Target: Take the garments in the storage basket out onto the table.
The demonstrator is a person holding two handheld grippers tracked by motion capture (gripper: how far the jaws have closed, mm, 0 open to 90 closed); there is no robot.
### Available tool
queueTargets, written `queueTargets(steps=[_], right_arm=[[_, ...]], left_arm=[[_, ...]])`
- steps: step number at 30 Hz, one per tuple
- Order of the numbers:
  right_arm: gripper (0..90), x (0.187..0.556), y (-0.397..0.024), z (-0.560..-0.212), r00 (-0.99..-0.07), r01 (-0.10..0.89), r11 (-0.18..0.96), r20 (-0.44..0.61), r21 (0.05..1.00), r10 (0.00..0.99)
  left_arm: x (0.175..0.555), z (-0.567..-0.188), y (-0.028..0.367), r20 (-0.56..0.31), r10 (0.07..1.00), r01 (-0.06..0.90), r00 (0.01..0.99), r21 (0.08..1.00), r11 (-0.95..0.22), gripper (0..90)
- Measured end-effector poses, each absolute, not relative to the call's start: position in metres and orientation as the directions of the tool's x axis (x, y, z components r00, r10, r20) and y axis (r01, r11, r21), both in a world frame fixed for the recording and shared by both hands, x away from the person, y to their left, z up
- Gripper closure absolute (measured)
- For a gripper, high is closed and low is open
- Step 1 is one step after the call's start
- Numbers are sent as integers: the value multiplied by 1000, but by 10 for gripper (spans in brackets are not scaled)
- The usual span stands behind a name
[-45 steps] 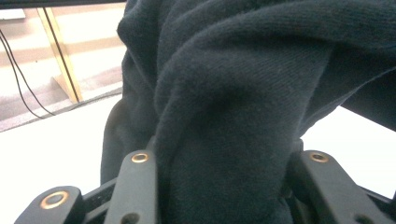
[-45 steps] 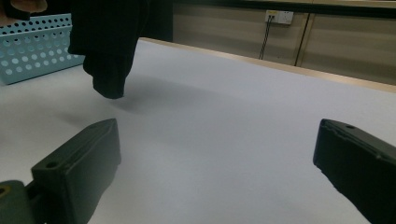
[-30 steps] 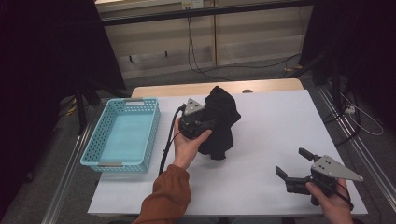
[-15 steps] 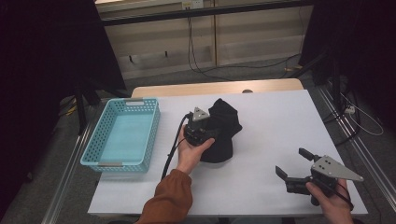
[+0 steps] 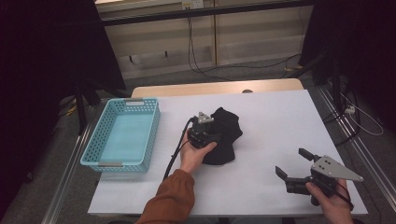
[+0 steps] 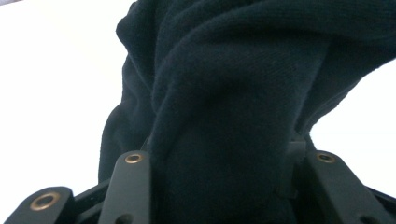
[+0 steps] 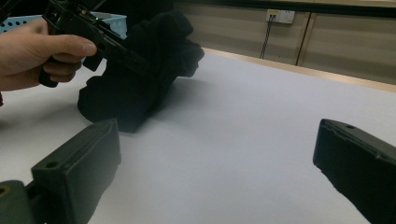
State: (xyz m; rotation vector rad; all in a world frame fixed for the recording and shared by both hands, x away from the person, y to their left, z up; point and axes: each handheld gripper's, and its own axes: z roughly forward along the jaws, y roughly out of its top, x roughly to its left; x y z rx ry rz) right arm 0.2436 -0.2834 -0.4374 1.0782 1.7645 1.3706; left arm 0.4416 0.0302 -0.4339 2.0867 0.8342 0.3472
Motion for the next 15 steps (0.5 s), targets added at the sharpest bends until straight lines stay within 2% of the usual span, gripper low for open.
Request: queueTargets(steps=[5,15], right_arm=[[4,244,-284,-437,-453,214,118,-8,970,892],[4,244,-284,-438,-456,215,117,-7,970,890]], left_arm=[[441,-441,25,-13,672,432,741,774,-462,530],[446,-453,19,-16,661,434,750,765,-475,502]])
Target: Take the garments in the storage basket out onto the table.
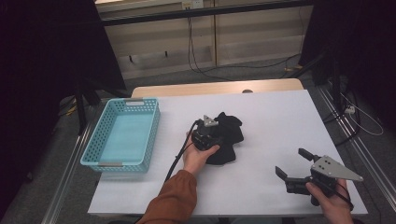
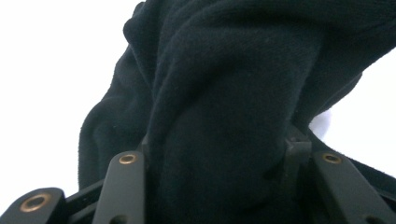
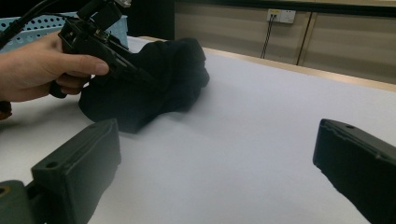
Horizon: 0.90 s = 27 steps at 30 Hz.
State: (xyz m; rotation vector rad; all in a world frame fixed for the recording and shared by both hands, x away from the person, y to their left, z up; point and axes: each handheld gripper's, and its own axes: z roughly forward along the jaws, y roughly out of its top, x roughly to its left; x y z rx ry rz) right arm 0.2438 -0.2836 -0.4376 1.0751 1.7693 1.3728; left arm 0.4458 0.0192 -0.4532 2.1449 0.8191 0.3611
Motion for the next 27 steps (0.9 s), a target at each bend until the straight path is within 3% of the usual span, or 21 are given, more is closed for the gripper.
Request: queueTargets(steps=[13,20,24,27], right_arm=[[3,244,-283,-438,-458,217,119,-7,969,889],[3,244,-283,-438,-458,217,119,-7,969,889],[3,244,-283,-438,-457,215,119,-8,969,889],[3,243,-283,-437,-459,214,119,-8,969,888]], left_arm=[[448,-460,19,-10,635,407,773,776,-483,410],[443,-459,15,15,604,377,797,769,-516,235],[442,-458,16,-52,587,406,808,772,-490,90],[439,-455,17,-73,592,421,803,772,-477,69]])
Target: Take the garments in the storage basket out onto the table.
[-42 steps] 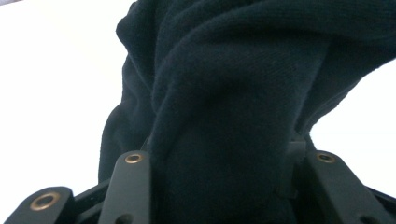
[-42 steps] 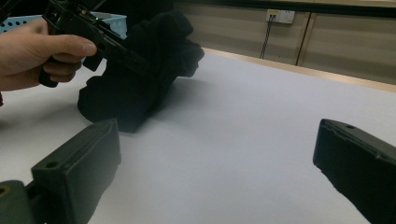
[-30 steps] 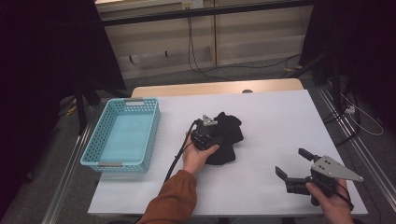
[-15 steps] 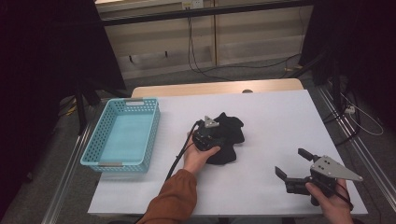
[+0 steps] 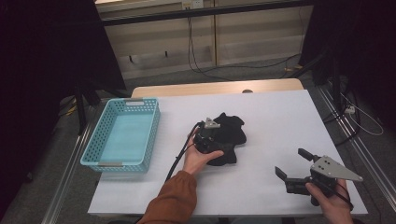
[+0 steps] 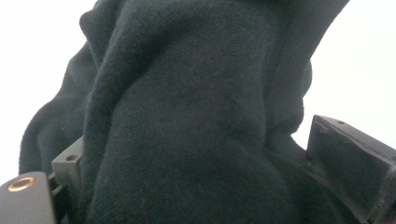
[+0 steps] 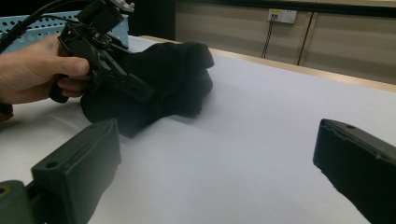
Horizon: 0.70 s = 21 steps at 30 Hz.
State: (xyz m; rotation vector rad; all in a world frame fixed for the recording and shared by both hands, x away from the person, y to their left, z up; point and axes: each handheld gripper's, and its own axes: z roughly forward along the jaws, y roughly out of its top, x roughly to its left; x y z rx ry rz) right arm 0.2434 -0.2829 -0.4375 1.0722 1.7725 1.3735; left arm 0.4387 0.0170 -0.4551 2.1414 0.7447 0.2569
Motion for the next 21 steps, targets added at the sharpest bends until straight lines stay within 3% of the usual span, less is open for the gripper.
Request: queueTargets(steps=[8,13,21], right_arm=[[4,244,-282,-438,-461,215,121,-9,969,888],[4,244,-282,-438,-462,214,121,-9,969,887],[4,244,-281,-438,-461,215,121,-9,969,887]], left_arm=[[431,-447,20,-60,598,403,799,793,-458,59],[419,-433,24,33,598,317,801,823,-471,45],[417,-423,36,5,604,322,797,843,-432,52]])
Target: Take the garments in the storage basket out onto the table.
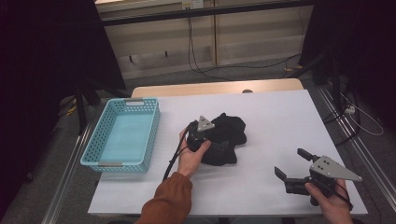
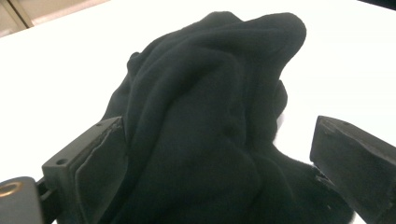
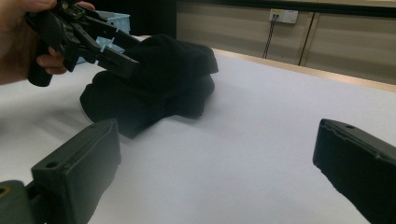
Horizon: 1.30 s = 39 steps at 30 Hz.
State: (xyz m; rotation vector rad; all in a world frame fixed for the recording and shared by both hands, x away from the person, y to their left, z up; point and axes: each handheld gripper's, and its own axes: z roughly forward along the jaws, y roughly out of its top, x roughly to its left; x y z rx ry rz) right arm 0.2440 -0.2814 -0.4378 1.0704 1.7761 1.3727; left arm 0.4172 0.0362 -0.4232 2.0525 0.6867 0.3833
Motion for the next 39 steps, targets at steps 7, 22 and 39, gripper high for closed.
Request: queueTargets(steps=[7,22,39], right_arm=[[5,245,-279,-438,-469,217,128,-12,968,883],[7,263,-258,-440,-498,227,166,-32,960,867],[16,313,-201,-427,-592,213,270,-95,939,800]], left_arm=[[414,-404,57,24,633,290,774,876,-387,53],[385,-419,107,32,660,298,751,876,-381,45],[359,-422,137,41,680,299,732,877,-375,44]])
